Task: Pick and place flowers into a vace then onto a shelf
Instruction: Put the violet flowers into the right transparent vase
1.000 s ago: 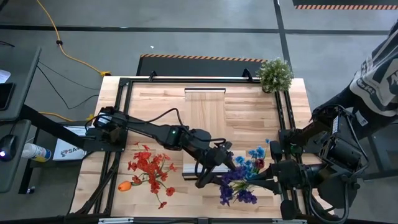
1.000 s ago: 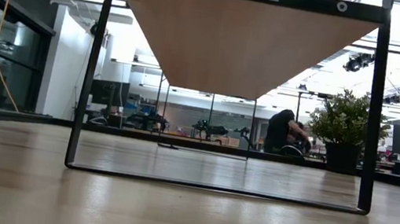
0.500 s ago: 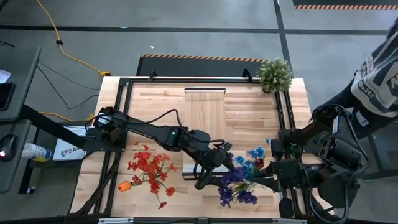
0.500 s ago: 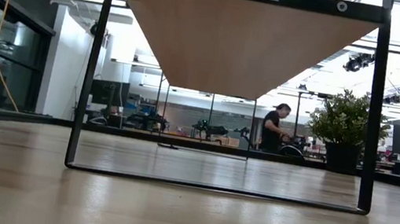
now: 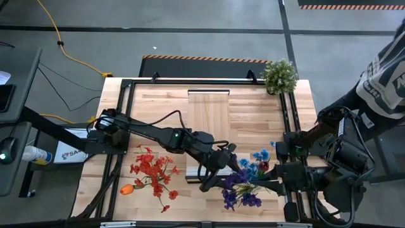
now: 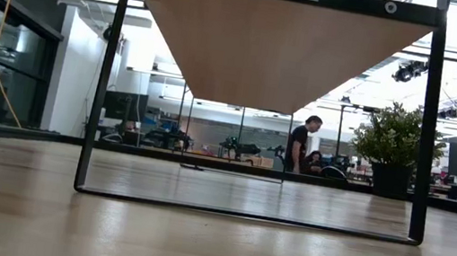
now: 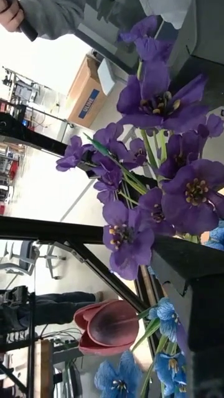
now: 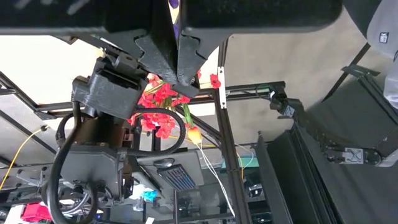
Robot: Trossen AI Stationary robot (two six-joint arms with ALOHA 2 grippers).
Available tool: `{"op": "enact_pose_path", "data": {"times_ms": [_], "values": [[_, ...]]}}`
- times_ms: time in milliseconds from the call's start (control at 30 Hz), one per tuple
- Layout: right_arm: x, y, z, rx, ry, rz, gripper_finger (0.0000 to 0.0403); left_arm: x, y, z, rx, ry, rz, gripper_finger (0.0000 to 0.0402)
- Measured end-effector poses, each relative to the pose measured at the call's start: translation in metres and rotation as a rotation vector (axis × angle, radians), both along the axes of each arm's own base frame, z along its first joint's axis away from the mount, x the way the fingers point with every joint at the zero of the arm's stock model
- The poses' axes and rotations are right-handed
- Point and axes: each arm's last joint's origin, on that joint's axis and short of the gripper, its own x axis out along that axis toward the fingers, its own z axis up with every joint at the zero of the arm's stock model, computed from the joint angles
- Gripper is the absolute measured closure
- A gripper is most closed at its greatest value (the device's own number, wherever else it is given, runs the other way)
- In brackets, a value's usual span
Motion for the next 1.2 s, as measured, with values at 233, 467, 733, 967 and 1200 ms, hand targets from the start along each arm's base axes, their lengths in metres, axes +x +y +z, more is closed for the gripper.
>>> {"op": "enact_pose_path", "data": {"times_ms": [233, 467, 733, 967, 1200], "values": [[0.0, 0.0, 0.0, 0.001, 0.002, 0.006, 0.0402, 0.005, -0.001, -0.007, -0.005, 0.007, 0.002, 0.008], [0.0, 0.0, 0.0, 0.0, 0.005, 0.01, 0.0402, 0.008, -0.002, -0.008, -0.02, -0.007, 0.006, 0.008], [0.0, 0.0, 0.0, -0.027, 0.002, 0.009, 0.0402, 0.008, -0.002, -0.007, -0.02, -0.017, 0.021, 0.008], [0.0, 0.0, 0.0, -0.025, 0.001, 0.008, 0.0402, 0.008, -0.001, -0.007, -0.018, -0.022, 0.044, 0.008], [0.0, 0.0, 0.0, -0.025, -0.001, 0.006, 0.0402, 0.011, -0.001, -0.009, -0.006, -0.023, 0.071, 0.008]]}}
